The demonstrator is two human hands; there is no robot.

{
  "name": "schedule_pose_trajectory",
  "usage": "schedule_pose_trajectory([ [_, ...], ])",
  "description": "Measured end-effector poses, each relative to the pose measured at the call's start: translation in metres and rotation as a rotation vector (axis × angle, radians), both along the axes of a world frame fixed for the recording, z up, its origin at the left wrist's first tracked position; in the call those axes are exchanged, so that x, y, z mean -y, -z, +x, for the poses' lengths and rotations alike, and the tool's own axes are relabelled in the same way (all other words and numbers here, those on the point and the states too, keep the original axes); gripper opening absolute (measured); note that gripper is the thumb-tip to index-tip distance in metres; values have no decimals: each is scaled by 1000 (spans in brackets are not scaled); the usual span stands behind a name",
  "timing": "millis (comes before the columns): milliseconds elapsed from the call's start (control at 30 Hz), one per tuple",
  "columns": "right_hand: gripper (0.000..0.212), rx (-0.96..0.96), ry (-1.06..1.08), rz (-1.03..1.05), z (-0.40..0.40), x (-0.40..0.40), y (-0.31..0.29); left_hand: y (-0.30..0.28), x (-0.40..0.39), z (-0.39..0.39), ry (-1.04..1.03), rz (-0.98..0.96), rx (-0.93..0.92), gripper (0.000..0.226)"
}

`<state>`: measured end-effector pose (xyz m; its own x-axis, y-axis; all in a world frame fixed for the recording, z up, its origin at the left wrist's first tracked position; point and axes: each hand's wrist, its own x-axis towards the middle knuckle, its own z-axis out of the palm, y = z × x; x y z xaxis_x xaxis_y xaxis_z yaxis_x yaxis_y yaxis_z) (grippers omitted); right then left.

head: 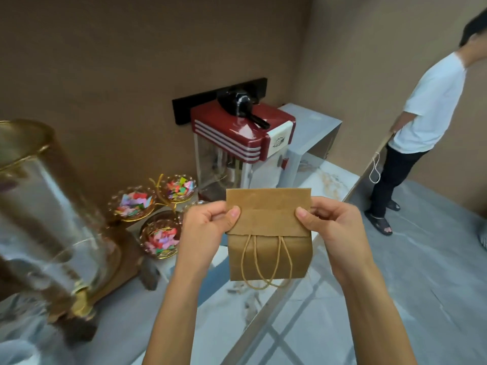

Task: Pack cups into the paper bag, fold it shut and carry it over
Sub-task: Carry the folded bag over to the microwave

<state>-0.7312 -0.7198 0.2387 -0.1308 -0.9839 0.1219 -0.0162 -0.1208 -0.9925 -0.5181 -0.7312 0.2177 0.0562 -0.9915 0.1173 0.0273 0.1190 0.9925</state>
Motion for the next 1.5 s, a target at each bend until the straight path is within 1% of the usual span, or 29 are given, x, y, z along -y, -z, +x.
schedule_pose_trajectory([
  [33,21,-4,18,9,-12,14,2,2,14,-12,11,10,1,18],
  [100,19,-8,37,36,-33,36,5,5,37,-34,25,47,25,30],
  [133,19,3,38,50,-44,47,8,7,49,-44,33,61,36,31],
  [200,19,20,30,66,-65,69,11,9,72,-64,47,80,41,24],
  [300,19,11,10,74,-98,107,16,15,108,-96,30,76,69,32],
  [500,22,-4,-124,77,-179,195,27,26,171,-175,-62,82,53,36],
  [667,21,-24,-259,79,-253,268,20,25,215,-254,-200,99,1,26],
  [800,22,-29,-356,97,-302,318,18,28,247,-307,-284,117,-3,17],
  [833,23,-27,-367,107,-313,328,20,29,255,-318,-291,117,-6,20],
  [900,23,-25,-383,128,-331,347,26,34,271,-337,-297,138,-22,42],
  [933,23,-28,-392,139,-339,357,30,37,279,-345,-297,155,-29,48],
  [967,23,-31,-400,152,-346,367,33,40,287,-352,-296,170,-28,46],
  [1033,25,-34,-410,174,-358,391,41,47,306,-366,-310,202,3,24],
  [1067,26,-35,-414,183,-362,403,45,51,316,-372,-318,219,15,18],
  [1200,25,-52,-444,219,-377,457,65,68,366,-389,-366,246,28,16],
  [1333,24,-118,-502,259,-394,520,88,94,419,-407,-381,285,28,17],
  [1500,23,-334,-663,331,-410,601,111,125,479,-425,-393,391,34,25],
])
